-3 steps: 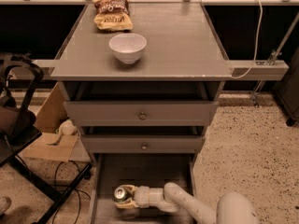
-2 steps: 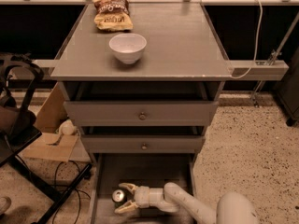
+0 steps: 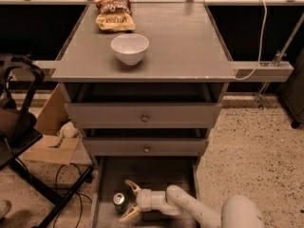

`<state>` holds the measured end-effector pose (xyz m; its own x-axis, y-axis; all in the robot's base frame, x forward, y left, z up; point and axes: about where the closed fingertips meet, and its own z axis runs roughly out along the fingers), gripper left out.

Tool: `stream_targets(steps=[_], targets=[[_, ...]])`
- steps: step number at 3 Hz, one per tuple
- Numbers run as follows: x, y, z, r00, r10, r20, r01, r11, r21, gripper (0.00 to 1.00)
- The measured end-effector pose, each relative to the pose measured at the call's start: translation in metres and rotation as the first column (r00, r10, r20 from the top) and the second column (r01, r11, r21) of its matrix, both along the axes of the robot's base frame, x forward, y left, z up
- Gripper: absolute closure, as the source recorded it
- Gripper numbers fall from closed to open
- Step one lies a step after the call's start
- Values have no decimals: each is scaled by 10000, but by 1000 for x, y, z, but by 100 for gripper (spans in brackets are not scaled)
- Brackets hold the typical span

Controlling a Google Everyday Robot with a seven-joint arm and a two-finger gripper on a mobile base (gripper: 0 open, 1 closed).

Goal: Place green can into bottom drawer

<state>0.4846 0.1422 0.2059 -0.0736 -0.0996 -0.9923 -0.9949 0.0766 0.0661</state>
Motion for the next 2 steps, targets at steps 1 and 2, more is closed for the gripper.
stream_targets(steps=[1, 2], targets=[[-5, -6, 38, 9999, 83, 98, -80, 9995, -306, 0], [18, -58, 91, 9949, -998, 164, 1011, 9847, -1422, 0]])
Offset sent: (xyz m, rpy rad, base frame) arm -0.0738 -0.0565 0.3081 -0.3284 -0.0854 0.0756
